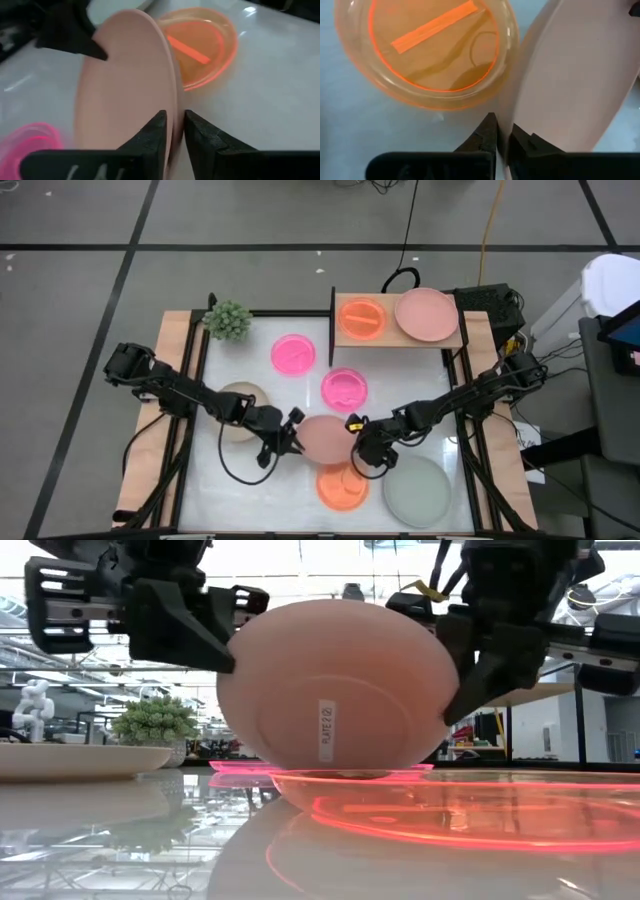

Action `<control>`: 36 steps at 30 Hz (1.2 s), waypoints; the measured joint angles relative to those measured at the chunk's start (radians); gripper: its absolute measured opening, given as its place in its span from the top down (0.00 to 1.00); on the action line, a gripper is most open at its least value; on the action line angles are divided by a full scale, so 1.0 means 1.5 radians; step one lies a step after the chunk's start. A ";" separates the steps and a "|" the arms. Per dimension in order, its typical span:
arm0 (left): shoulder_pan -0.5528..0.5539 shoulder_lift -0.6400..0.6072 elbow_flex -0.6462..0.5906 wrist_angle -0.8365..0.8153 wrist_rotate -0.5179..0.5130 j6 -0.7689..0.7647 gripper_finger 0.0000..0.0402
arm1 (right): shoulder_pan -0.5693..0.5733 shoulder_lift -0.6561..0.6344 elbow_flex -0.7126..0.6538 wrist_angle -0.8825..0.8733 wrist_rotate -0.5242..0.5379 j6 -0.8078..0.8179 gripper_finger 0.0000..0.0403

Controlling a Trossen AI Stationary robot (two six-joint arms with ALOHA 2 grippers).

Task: Place and stack plates onto a shelf
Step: Stack the light pink plate on top of the light pink plate on the shelf

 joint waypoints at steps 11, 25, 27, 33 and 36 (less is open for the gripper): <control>-0.050 0.000 0.001 0.076 -0.166 -0.009 0.39 | 0.000 -0.009 0.003 0.028 0.055 0.033 1.00; -0.137 -0.101 0.003 0.181 -0.289 -0.108 0.22 | 0.041 -0.110 0.003 -0.076 0.146 0.232 1.00; -0.150 -0.120 0.002 0.166 -0.329 -0.137 0.22 | 0.053 -0.126 0.003 -0.085 0.165 0.256 1.00; -0.178 -0.135 0.001 0.130 -0.437 -0.203 0.22 | 0.083 -0.157 0.062 -0.227 0.215 0.326 1.00; -0.179 -0.134 0.001 0.094 -0.468 -0.260 0.22 | 0.089 -0.157 0.121 -0.320 0.242 0.346 1.00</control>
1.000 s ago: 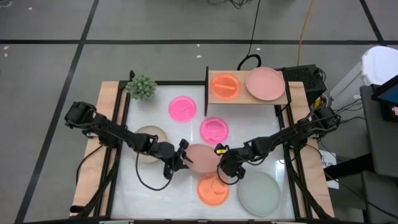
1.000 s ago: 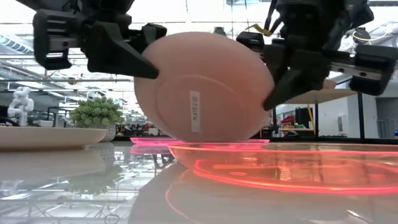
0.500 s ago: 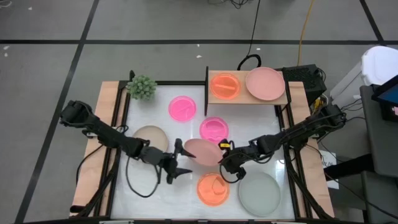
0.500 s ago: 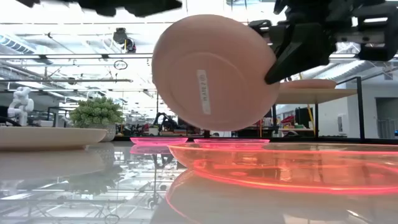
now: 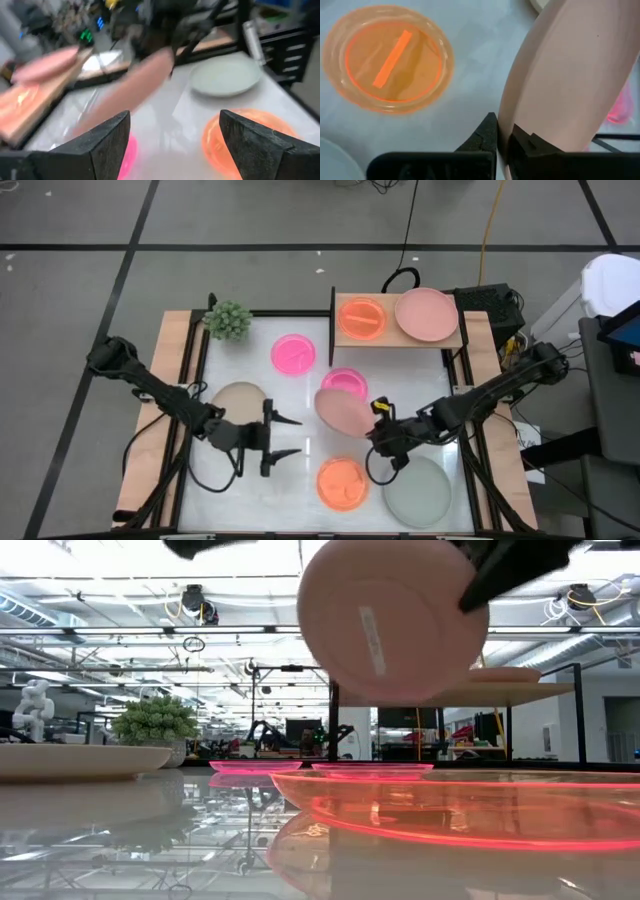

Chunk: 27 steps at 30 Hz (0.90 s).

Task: Place and stack plates onto a shelf
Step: Stack the light pink plate on top of the light pink plate on the shelf

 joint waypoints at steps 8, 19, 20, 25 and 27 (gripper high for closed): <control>0.001 0.001 0.000 -0.067 -0.044 -0.104 0.22 | -0.004 0.000 0.135 -0.192 0.059 0.021 1.00; 0.001 0.001 0.000 -0.144 -0.044 -0.191 0.22 | -0.058 0.000 0.265 -0.411 0.133 0.055 1.00; 0.001 0.001 0.000 -0.151 -0.044 -0.197 0.22 | -0.067 0.000 0.272 -0.425 0.133 0.055 1.00; 0.000 0.001 0.000 -0.164 -0.044 -0.220 0.22 | -0.110 0.000 0.303 -0.483 0.133 0.041 1.00; -0.003 0.001 0.000 -0.164 -0.044 -0.229 0.22 | -0.128 0.000 0.312 -0.510 0.134 0.039 0.99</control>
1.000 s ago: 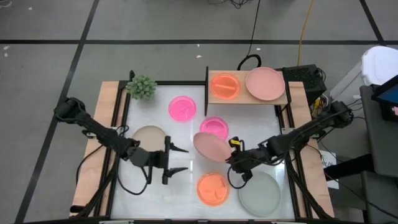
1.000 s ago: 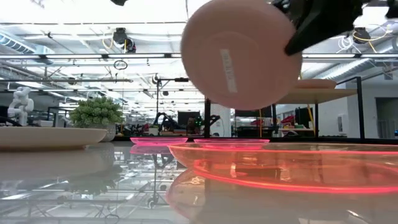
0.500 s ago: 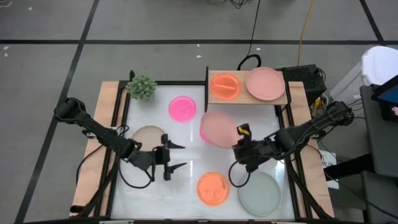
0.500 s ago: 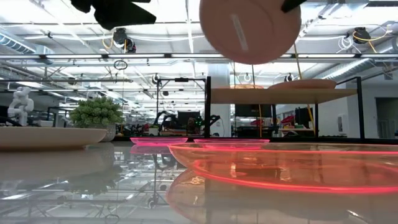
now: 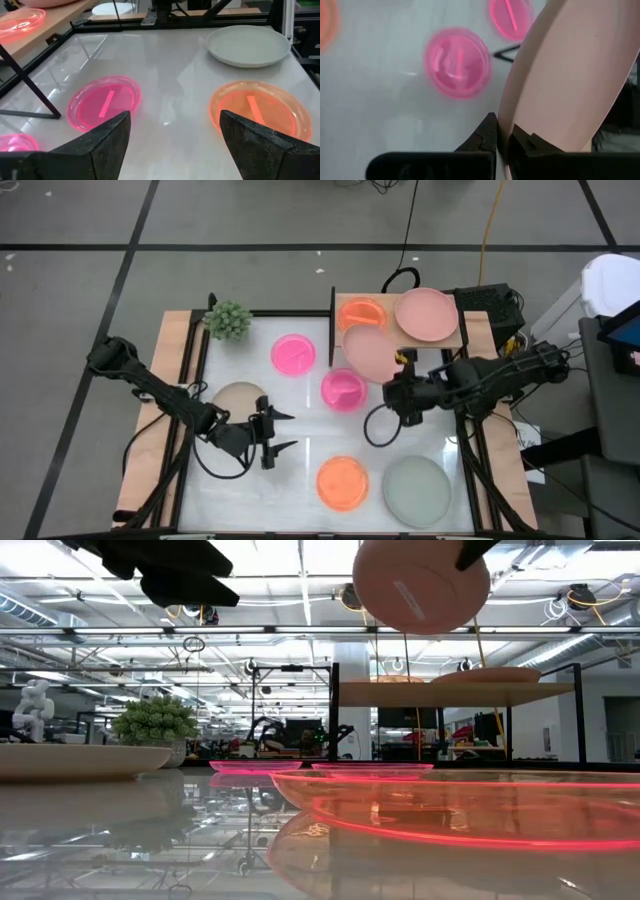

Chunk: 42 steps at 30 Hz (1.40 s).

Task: Place and stack plates onto a shelf
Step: Stack the light pink plate on top of the light pink plate on the shelf

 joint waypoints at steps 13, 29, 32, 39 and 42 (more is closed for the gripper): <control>-0.024 0.003 0.000 -0.034 0.000 -0.063 0.22 | -0.169 -0.002 0.010 -0.157 0.044 0.014 0.99; -0.026 0.052 -0.001 -0.036 0.000 -0.077 0.22 | -0.398 -0.002 0.010 -0.169 0.004 -0.058 0.99; -0.026 0.052 -0.001 -0.035 0.000 -0.070 0.22 | -0.423 -0.001 0.010 -0.166 0.004 -0.047 0.99; -0.026 0.052 -0.001 -0.037 0.000 -0.054 0.22 | -0.449 -0.001 0.010 -0.164 0.000 -0.025 0.99; -0.026 0.052 -0.001 -0.037 0.000 -0.047 0.22 | -0.455 -0.001 -0.004 -0.152 0.000 -0.025 0.99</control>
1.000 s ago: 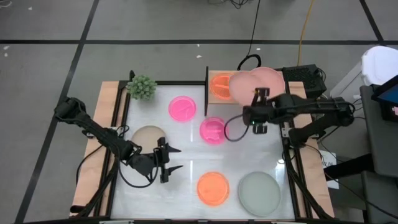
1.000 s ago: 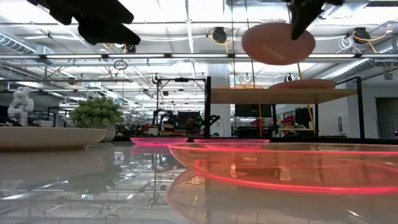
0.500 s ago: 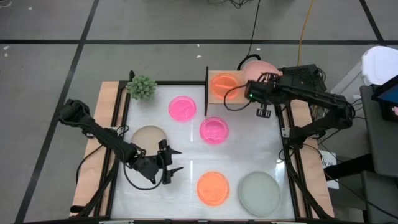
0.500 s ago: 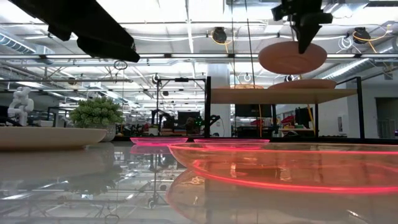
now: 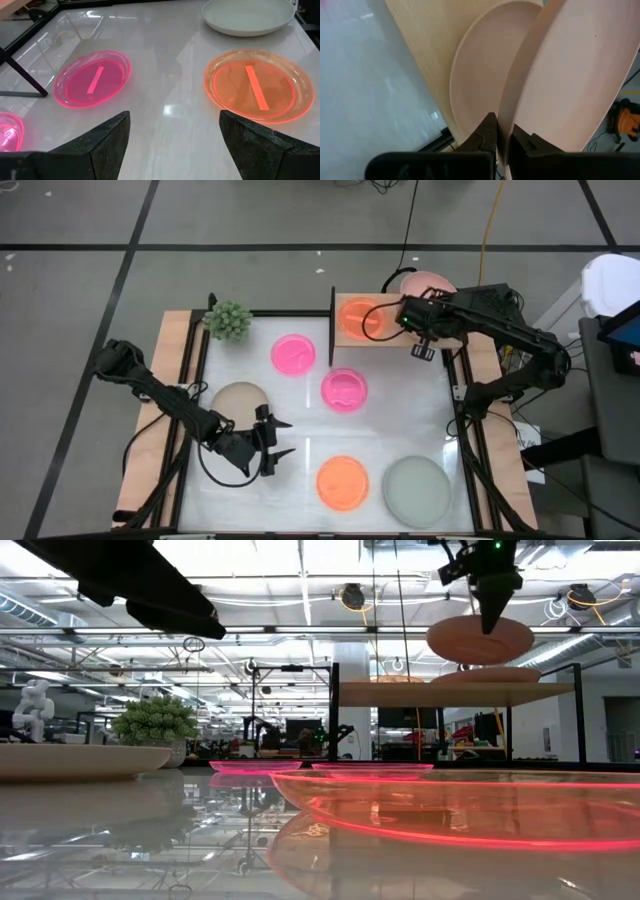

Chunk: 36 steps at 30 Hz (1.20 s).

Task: Place and stack plates onto a shelf
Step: Stack the light pink plate on top of the light pink plate on the shelf

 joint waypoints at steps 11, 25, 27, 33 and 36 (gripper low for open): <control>0.000 0.000 0.000 -0.005 0.000 0.016 0.22 | -0.011 0.001 -0.081 0.047 -0.011 -0.032 0.99; 0.000 0.000 0.000 -0.005 0.000 0.017 0.22 | -0.032 0.001 -0.125 0.076 -0.011 -0.055 0.99; 0.000 0.000 0.000 -0.005 0.000 0.016 0.22 | -0.032 0.001 -0.125 0.076 -0.011 -0.055 0.99; 0.000 0.000 0.000 -0.005 0.000 0.016 0.22 | -0.032 0.001 -0.125 0.075 -0.016 -0.053 0.99; 0.000 0.000 0.000 -0.005 0.000 0.014 0.22 | -0.032 0.001 -0.125 0.074 -0.031 -0.052 0.99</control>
